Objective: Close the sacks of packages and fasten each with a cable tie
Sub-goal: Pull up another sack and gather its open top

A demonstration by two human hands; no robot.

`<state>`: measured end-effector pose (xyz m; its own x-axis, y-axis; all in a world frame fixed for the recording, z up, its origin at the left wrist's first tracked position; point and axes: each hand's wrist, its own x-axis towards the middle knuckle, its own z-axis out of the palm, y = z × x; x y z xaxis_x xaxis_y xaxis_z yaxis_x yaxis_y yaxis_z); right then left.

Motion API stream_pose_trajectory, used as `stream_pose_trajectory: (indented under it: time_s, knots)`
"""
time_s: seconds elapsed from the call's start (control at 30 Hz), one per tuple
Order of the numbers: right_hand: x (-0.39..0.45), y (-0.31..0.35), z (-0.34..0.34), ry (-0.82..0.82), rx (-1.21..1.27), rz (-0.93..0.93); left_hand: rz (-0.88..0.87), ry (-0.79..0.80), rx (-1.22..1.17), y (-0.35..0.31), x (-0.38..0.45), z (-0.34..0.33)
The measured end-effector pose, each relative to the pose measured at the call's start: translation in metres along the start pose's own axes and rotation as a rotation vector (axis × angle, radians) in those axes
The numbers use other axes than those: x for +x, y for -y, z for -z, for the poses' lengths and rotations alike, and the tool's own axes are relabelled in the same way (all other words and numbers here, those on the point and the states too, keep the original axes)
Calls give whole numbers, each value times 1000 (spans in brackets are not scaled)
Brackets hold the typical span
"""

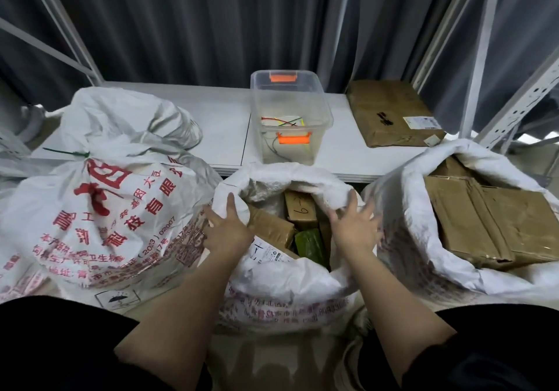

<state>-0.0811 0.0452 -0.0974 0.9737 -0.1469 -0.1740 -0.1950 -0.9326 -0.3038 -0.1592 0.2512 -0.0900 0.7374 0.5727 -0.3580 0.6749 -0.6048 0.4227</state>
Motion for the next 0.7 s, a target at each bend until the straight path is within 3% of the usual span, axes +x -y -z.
stream_pose_trajectory:
  time_s: [0.17,0.27,0.37,0.47,0.57,0.7]
  knots:
    - [2,-29,-40,-8,-63,37,-82,-53,125,18,11,-27]
    - [4,-38,-49,-11,9,111,-177,-60,-6,29,15,-33]
    - [14,-42,-43,-43,287,153,-221,-102,-300,43,19,-29]
    - [29,-47,-20,-12,603,132,2,8,-810,59,32,-12]
    - [40,-59,-2,133,979,-83,336,212,-1322,75,40,2]
    - [29,-65,2,312,1489,-324,468,355,-1553,73,22,0]
